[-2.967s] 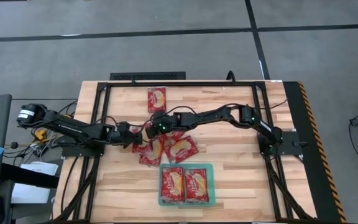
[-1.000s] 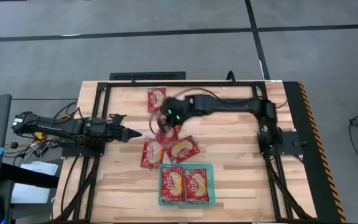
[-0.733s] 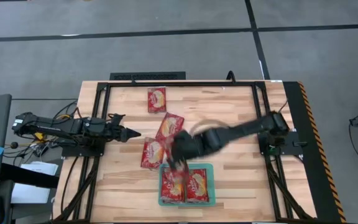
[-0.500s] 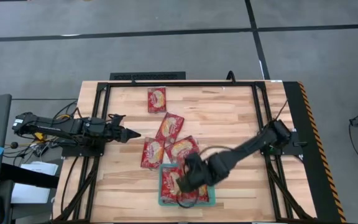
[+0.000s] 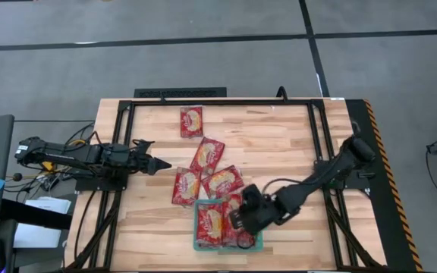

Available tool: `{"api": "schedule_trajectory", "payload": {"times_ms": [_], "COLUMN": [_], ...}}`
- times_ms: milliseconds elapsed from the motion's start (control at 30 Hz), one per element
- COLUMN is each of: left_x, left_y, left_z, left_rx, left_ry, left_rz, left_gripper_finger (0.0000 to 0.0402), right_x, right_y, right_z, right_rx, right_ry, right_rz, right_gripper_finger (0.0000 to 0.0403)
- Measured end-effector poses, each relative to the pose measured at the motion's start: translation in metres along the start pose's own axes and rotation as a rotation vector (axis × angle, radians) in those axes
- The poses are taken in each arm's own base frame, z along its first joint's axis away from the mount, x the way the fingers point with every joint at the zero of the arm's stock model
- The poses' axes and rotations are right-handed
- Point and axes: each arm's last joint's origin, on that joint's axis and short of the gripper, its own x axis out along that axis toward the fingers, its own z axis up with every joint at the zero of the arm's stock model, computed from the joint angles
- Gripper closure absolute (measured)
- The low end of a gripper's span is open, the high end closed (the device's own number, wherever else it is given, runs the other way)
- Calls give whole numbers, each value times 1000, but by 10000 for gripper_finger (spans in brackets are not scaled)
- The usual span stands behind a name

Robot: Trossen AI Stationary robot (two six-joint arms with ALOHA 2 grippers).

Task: Sort popcorn bags into baskets
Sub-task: Put the red popcorn bag into the green bin

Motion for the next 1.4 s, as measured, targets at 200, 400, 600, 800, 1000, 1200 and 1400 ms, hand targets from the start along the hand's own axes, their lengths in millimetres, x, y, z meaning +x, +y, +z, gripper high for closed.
{"api": "schedule_trajectory", "payload": {"times_ms": [200, 400, 600, 800, 1000, 1200, 1400], "left_x": [0, 0, 1, 1, 1, 1, 1], "left_y": [1, 2, 3, 3, 3, 3, 5], "left_z": [0, -1, -1, -1, 0, 0, -1], "left_rx": [3, 5, -5, -12, -17, -14, 11], "left_ry": [4, 3, 2, -17, -24, -24, -15], "left_rz": [12, 25, 35, 44, 47, 47, 58], "left_gripper_finger": [161, 161, 161, 161, 161, 161, 161], "right_x": [-6, 8, 26, 32, 34, 34, 24], "right_y": [-38, -54, -57, -58, -58, -59, -62], "right_z": [-19, -26, -33, -33, -31, -32, -29], "right_rx": [104, 92, 80, 83, 62, 51, 38], "right_ry": [-60, -71, -58, -35, 20, 91, 140], "right_rz": [245, 231, 201, 191, 183, 173, 129], "right_gripper_finger": [376, 361, 369, 346, 306, 243, 193]}}
